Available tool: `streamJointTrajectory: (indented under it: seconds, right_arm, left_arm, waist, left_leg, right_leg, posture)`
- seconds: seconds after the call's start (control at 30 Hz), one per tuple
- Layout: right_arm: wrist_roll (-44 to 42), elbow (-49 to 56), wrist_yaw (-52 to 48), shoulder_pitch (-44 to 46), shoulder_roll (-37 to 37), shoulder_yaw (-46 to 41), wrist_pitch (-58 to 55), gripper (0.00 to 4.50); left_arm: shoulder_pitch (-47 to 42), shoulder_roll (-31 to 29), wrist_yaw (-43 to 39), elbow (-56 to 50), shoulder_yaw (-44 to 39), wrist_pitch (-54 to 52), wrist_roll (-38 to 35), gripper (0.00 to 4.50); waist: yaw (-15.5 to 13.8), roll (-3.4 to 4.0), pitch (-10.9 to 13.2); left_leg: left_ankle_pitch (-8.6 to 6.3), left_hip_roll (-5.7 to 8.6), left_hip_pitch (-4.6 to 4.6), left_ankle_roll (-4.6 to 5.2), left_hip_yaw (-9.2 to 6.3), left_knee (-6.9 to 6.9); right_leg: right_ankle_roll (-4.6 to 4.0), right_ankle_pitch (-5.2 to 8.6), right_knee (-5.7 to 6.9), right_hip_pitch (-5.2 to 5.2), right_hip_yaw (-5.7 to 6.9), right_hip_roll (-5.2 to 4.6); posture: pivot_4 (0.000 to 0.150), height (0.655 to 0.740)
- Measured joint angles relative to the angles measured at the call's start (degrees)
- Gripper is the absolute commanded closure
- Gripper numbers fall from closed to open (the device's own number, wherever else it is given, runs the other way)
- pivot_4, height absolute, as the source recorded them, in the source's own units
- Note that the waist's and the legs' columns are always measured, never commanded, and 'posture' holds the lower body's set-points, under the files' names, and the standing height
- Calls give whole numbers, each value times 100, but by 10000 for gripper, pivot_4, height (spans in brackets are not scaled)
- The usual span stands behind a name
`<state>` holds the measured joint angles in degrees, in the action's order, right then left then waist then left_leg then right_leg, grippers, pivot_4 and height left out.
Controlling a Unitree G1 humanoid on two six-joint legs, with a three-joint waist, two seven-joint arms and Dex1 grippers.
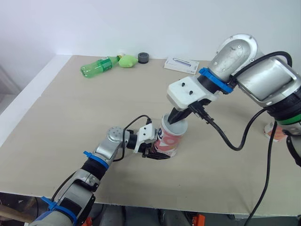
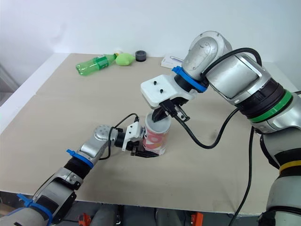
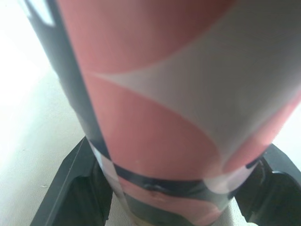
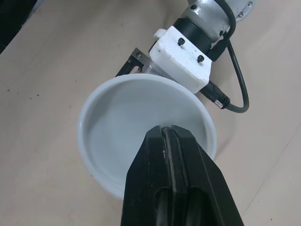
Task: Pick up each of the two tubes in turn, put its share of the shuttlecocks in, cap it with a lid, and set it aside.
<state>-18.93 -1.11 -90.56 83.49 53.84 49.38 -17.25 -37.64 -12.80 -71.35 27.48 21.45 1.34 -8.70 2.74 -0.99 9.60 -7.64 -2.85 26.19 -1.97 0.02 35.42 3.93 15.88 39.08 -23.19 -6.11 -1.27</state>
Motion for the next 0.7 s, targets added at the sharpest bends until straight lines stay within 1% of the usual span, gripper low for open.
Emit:
streamJointTrajectory:
  seconds: [0.33,0.7]
  right_arm:
    - [23,24,1,1,-6,21,35,44882]
    - [-110,-162,-2,72,-232,11,-176,44882]
  left_arm:
    - [0,-10,5,0,-9,-1,0,16994]
    - [51,-21,0,-4,-79,-2,-26,16994]
  waist:
    - [0,-1,-2]
    - [12,-1,-3]
  left_leg:
    - [0,-1,-7,0,0,-1]
    - [0,-8,-12,0,1,-3]
  right_leg:
    - [-1,1,0,4,0,0]
    - [-7,-3,0,5,-2,7]
  posture:
    - [1500,7294]
    - [1500,7294]
